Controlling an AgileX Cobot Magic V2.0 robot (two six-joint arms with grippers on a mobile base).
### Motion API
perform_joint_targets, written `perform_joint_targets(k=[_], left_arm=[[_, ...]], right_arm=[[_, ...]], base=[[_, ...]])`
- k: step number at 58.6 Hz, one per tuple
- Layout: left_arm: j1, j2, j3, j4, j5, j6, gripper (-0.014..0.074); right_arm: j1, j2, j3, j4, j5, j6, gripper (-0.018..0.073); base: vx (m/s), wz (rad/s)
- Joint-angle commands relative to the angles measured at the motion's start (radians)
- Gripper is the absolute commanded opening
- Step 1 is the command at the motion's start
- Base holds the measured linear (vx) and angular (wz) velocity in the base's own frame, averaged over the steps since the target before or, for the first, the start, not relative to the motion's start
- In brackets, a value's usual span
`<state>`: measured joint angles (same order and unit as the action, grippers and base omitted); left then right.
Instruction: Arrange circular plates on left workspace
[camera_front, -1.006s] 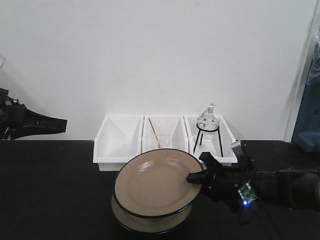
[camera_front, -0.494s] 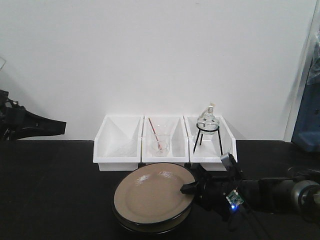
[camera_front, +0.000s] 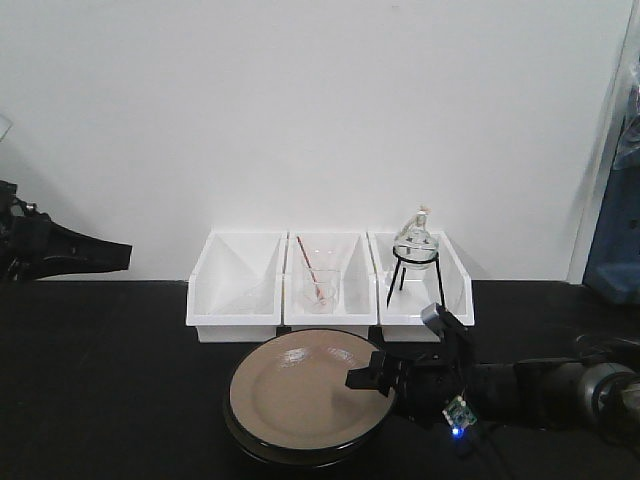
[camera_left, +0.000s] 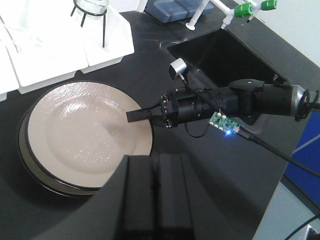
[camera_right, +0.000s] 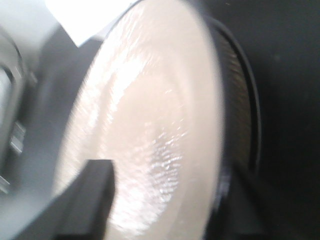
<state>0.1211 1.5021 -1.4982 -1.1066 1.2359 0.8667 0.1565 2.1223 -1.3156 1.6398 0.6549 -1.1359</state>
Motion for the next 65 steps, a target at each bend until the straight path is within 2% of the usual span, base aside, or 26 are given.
perform_joint_targets(k=[1,13,23,28,33,37,42,43,45,46,48,54,58,61,65], left_arm=[[-0.001,-0.038,-0.032,-0.078,0.018,-0.007,-0.0001],[-0.001,-0.038,-0.032,-0.078,0.018,-0.007,-0.0001],[-0.001,-0.038,-0.032,-0.075,0.018,-0.007,-0.0001],[-0.001,-0.038,-0.032,-0.031,0.018,-0.01,-0.0001],[-0.001,-0.038,-0.032,0.08,0.012,-0.067,-0.0001],[-0.001,-0.038,-0.032,0.211,0.008,-0.152,-0.0001],[-0.001,-0.038,-0.032,0.408,0.011,-0.318,-0.0001],[-0.001,-0.038,-0.032,0.477,0.011,-0.358,-0.0001],[-0.001,-0.038,-0.032,0.565,0.009,-0.427,-0.0001],[-0.001,-0.038,-0.032,0.582,0.009,-0.453,-0.0001],[-0.001,-0.038,-0.032,0.681,0.007,-0.507,-0.0001],[-0.001,-0.042,-0.031,0.892,-0.02,-0.601,-0.0001],[-0.001,-0.064,-0.01,0.943,-0.07,-0.613,-0.0001],[-0.001,-0.098,0.028,0.945,-0.152,-0.613,-0.0001],[-0.001,-0.167,0.117,0.935,-0.29,-0.611,-0.0001]], right_arm=[[-0.001,-0.078,-0.034,-0.014,0.022,-0.142,0.0538],[-0.001,-0.156,-0.034,-0.137,-0.15,-0.285,0.0508],[-0.001,-0.257,-0.033,-0.275,-0.289,-0.307,0.0452],[-0.001,-0.33,-0.033,-0.348,-0.322,-0.275,0.0386],[-0.001,-0.411,-0.033,-0.433,-0.329,-0.223,0.028],[-0.001,-0.485,-0.033,-0.513,-0.331,-0.148,0.0157],[-0.001,-0.585,-0.033,-0.641,-0.327,0.005,-0.0017],[-0.001,-0.608,-0.033,-0.67,-0.327,0.036,-0.0015],[-0.001,-0.646,-0.033,-0.722,-0.327,0.113,-0.0013],[-0.001,-0.668,-0.033,-0.756,-0.325,0.16,-0.0011],[-0.001,-0.704,-0.033,-0.817,-0.321,0.241,-0.0008],[-0.001,-0.802,-0.033,-1.04,-0.286,0.485,-0.0004],[-0.001,-0.861,-0.033,-1.21,-0.227,0.659,-0.0003],[-0.001,-0.905,-0.033,-1.34,-0.165,0.793,-0.0003],[-0.001,-0.948,-0.032,-1.463,-0.103,0.893,-0.0003]], base=[[0.0,0.0],[0.0,0.0],[0.0,0.0],[0.0,0.0],[0.0,0.0],[0.0,0.0],[0.0,0.0],[0.0,0.0],[0.0,0.0],[0.0,0.0],[0.0,0.0],[0.0,0.0],[0.0,0.0],[0.0,0.0],[0.0,0.0]])
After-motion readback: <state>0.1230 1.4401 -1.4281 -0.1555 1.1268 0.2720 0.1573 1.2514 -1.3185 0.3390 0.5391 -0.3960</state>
